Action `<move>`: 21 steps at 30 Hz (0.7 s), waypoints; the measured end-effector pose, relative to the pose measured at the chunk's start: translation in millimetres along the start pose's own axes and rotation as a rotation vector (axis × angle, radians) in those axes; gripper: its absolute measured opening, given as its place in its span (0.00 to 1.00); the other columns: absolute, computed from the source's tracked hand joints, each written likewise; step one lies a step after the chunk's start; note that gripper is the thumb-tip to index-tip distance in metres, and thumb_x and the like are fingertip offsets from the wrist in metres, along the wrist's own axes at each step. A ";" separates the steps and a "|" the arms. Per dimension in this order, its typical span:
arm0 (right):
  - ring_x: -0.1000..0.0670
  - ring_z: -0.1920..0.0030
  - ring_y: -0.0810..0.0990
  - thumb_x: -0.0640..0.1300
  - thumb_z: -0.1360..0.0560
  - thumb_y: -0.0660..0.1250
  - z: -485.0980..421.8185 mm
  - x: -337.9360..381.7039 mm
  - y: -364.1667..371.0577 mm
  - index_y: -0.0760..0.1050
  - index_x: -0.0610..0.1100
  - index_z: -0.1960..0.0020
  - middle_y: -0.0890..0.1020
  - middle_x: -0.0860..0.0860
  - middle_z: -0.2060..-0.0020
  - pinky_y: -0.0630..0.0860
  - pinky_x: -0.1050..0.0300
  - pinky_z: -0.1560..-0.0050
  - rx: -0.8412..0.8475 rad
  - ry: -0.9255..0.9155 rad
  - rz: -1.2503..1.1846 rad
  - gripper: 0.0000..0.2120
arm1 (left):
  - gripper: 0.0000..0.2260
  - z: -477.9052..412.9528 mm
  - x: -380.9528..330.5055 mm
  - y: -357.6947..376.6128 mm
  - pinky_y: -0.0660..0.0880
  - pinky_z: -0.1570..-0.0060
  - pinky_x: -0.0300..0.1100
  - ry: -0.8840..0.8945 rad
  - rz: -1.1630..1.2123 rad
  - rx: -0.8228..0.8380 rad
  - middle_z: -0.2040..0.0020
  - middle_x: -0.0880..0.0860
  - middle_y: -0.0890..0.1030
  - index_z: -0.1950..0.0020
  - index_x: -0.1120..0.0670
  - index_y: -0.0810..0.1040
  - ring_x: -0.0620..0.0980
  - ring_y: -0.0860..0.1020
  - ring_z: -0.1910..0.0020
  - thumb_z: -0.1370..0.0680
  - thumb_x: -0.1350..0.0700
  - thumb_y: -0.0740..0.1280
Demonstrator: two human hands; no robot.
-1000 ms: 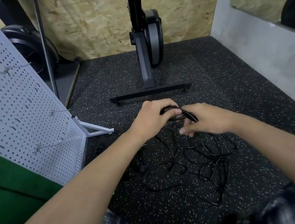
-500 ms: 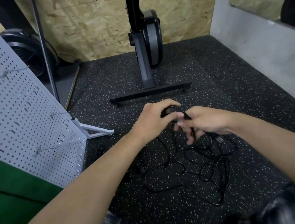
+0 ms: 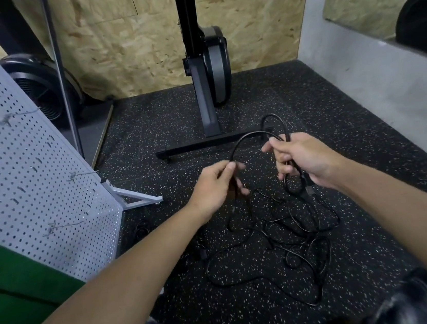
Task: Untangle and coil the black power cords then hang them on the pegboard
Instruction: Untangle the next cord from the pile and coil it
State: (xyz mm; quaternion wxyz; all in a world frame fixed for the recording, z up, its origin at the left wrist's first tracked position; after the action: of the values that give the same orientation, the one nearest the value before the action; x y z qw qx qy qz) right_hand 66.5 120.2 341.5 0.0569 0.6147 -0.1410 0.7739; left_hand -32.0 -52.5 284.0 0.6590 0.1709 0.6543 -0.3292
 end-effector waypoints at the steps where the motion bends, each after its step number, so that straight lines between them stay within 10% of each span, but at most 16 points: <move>1: 0.53 0.72 0.70 0.48 0.12 0.58 -0.4 -1.4 1.5 0.78 0.41 0.40 0.66 0.55 0.72 0.80 0.50 0.57 -0.006 0.009 0.026 0.14 | 0.13 -0.6 -6.1 0.9 0.81 0.62 0.45 0.030 0.015 -0.040 0.64 0.54 0.79 0.36 0.52 0.81 0.55 0.84 0.64 0.11 0.53 0.58; 6: 0.55 0.71 0.70 0.52 0.15 0.64 0.9 -2.4 19.5 0.75 0.42 0.50 0.71 0.55 0.70 0.81 0.57 0.60 0.007 -0.013 0.006 0.12 | 0.17 0.0 -20.0 24.4 0.72 0.69 0.43 0.088 -0.068 0.008 0.63 0.49 0.76 0.31 0.36 0.73 0.47 0.72 0.69 0.11 0.56 0.56; 12: 0.55 0.71 0.73 0.49 0.19 0.72 -5.4 -8.6 20.1 0.81 0.49 0.37 0.73 0.53 0.72 0.77 0.54 0.56 -0.016 -0.005 -0.026 0.12 | 0.16 -4.5 -26.7 24.2 0.69 0.68 0.45 0.115 -0.154 0.040 0.69 0.43 0.73 0.29 0.40 0.76 0.51 0.70 0.68 0.12 0.56 0.57; 21: 0.55 0.71 0.74 0.45 0.18 0.69 -5.5 -10.0 17.0 0.84 0.38 0.47 0.78 0.51 0.69 0.76 0.63 0.68 -0.026 0.038 -0.001 0.10 | 0.25 7.0 -31.0 28.9 0.76 0.72 0.42 0.087 0.059 0.028 0.59 0.58 0.82 0.22 0.52 0.67 0.51 0.82 0.68 0.17 0.58 0.71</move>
State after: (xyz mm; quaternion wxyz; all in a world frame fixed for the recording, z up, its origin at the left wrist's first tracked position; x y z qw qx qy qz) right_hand 59.3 106.5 328.2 0.0679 0.5994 -0.1495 0.7835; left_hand -5.5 -29.6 308.9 0.6367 0.2134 0.6725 -0.3111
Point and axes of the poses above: each hand's wrist, its own z-axis away from the middle knuckle, its own y-axis out of the palm, x = y × z, the point moved 4 cm from there along -z, towards the middle knuckle
